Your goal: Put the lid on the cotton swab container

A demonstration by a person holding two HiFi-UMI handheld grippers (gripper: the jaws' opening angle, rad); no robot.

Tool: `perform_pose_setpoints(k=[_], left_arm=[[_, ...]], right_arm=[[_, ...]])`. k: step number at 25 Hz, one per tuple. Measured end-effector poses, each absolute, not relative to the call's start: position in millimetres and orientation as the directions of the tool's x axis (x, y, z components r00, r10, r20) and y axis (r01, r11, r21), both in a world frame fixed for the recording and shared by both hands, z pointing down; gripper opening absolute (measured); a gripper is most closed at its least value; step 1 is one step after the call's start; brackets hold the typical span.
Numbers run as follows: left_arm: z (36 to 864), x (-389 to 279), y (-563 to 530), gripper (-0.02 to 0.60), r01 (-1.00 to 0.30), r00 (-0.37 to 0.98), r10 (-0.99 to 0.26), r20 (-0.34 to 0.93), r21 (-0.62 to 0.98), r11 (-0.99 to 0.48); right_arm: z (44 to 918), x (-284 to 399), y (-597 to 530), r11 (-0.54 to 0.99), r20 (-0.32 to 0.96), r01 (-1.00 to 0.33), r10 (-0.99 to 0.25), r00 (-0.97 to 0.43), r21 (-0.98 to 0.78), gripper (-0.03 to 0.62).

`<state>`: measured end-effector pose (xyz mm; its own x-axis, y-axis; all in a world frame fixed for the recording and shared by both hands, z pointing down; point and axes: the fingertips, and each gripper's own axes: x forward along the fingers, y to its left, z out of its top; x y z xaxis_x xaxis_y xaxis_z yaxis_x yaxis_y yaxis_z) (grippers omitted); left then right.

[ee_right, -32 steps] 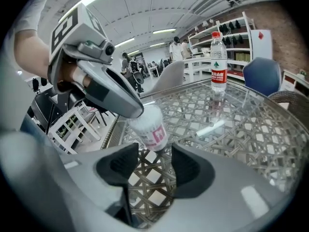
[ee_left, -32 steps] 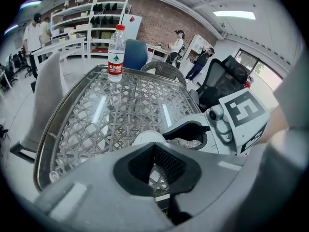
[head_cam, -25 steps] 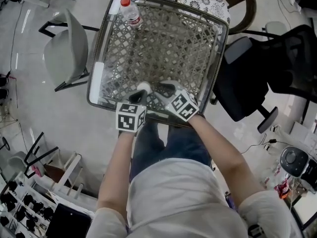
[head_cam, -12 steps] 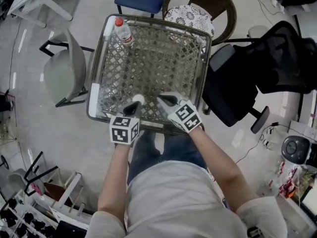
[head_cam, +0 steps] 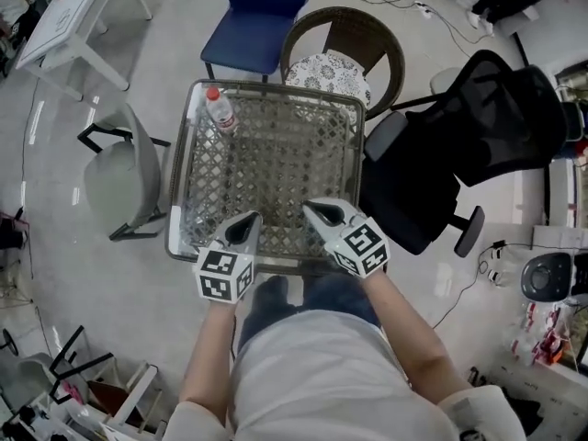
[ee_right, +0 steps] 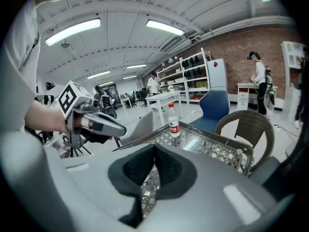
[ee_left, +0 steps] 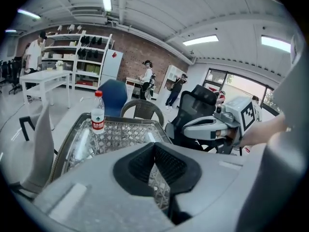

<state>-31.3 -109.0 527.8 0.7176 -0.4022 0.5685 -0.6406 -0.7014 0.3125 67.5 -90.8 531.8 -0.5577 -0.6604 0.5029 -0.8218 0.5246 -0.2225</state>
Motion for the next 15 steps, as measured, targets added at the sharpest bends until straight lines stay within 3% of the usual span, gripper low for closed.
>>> perform_pose_setpoints(k=[15], left_arm=[[399.1, -6.7, -100.2, 0.008, -0.489, 0.848, -0.399, 0.35, 0.226, -0.842]], right_arm=[[386.6, 107.6, -54.3, 0.407, 0.327, -0.9, -0.839, -0.436, -0.154, 0.005]])
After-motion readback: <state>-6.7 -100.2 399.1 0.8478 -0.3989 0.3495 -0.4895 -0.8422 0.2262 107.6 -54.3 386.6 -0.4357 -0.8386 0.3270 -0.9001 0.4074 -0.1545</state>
